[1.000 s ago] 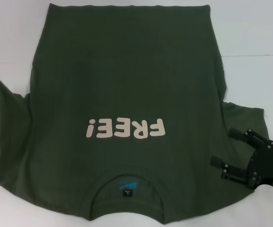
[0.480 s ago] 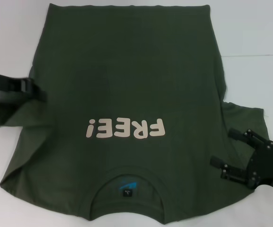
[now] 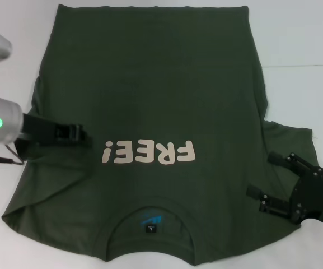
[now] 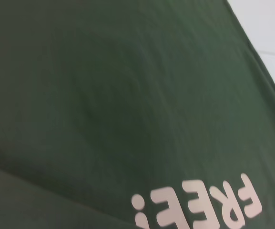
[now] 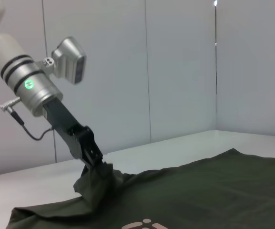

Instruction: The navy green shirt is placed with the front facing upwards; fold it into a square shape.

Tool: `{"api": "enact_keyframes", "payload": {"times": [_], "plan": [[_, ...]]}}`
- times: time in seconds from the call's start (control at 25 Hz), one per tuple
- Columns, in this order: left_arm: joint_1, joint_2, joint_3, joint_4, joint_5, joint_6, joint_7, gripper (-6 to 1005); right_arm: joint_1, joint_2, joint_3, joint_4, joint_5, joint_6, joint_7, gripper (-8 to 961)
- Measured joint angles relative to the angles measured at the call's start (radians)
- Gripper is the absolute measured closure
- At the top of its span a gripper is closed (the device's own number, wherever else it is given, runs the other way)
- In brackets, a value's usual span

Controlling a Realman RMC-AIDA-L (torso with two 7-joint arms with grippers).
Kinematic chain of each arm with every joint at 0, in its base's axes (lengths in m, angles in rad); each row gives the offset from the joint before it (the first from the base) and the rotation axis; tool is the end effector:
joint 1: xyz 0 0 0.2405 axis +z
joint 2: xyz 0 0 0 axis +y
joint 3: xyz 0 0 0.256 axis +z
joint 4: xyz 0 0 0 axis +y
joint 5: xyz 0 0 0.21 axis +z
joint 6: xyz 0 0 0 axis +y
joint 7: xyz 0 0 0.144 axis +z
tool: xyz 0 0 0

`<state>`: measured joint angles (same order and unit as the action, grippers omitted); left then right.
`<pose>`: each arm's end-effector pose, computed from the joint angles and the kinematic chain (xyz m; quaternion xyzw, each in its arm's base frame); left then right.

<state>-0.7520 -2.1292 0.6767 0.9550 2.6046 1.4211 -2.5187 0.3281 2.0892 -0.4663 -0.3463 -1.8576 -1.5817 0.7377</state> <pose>-0.2319 0.3961 0.0206 -0.8057 -0.5601 -0.0449 0.1873 0.3231 0.2557 -0.0191 -0.8885 0.1542 0.3213 0.2891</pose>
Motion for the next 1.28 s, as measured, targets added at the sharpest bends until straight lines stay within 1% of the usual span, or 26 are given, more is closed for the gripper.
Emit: {"api": "enact_keyframes", "payload": {"times": [0.2, 0.36, 0.52, 0.84, 1.0, 1.12, 1.2, 1.28], "plan": [[0.001, -0.014, 0.041, -0.03, 0.0, -0.027, 0.006, 979, 0.0, 0.0, 0.0, 0.001, 0.0, -0.004, 0.0, 27], [0.002, -0.02, 0.049, -0.043, 0.0, -0.033, 0.007, 979, 0.0, 0.0, 0.0, 0.001, 0.0, -0.005, 0.0, 27], [0.008, -0.02, 0.048, -0.05, 0.001, -0.064, 0.001, 814, 0.0, 0.0, 0.0, 0.001, 0.0, -0.005, 0.0, 27], [0.018, -0.01, 0.047, -0.048, -0.001, -0.096, 0.005, 653, 0.0, 0.0, 0.0, 0.001, 0.0, -0.005, 0.0, 27], [0.024, -0.004, 0.044, -0.018, -0.006, -0.085, 0.002, 573, 0.001, 0.0, 0.0, 0.001, 0.0, -0.004, 0.0, 27], [0.029, 0.007, 0.028, 0.008, -0.024, -0.059, -0.004, 361, 0.002, 0.0, 0.0, 0.001, 0.0, -0.004, 0.0, 27], [0.03, 0.018, 0.002, 0.02, -0.036, -0.039, -0.007, 317, 0.002, 0.0, 0.0, 0.001, 0.002, -0.004, 0.0, 27], [0.033, 0.033, -0.043, 0.031, -0.045, -0.02, -0.012, 273, 0.002, 0.0, 0.0, 0.001, 0.006, -0.004, 0.0, 27]]}}
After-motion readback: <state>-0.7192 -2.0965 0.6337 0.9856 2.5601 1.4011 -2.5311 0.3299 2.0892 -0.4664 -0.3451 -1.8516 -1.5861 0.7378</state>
